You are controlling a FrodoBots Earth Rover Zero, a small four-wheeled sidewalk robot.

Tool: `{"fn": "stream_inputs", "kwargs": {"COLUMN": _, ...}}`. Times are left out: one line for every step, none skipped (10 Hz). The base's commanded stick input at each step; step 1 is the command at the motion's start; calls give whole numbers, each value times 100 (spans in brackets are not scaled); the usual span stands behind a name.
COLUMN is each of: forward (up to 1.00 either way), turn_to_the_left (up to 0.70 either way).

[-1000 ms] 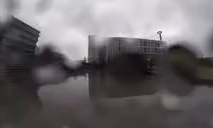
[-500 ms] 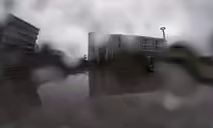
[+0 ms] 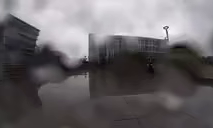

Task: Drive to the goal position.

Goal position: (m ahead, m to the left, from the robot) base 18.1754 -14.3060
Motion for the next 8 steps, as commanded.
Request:
{"fn": "stream_inputs", "kwargs": {"forward": 99, "turn_to_the_left": 0}}
{"fn": "stream_inputs", "kwargs": {"forward": 99, "turn_to_the_left": 0}}
{"fn": "stream_inputs", "kwargs": {"forward": 99, "turn_to_the_left": 0}}
{"fn": "stream_inputs", "kwargs": {"forward": 99, "turn_to_the_left": 0}}
{"fn": "stream_inputs", "kwargs": {"forward": 99, "turn_to_the_left": 0}}
{"fn": "stream_inputs", "kwargs": {"forward": 98, "turn_to_the_left": 0}}
{"fn": "stream_inputs", "kwargs": {"forward": 98, "turn_to_the_left": 0}}
{"fn": "stream_inputs", "kwargs": {"forward": 99, "turn_to_the_left": 0}}
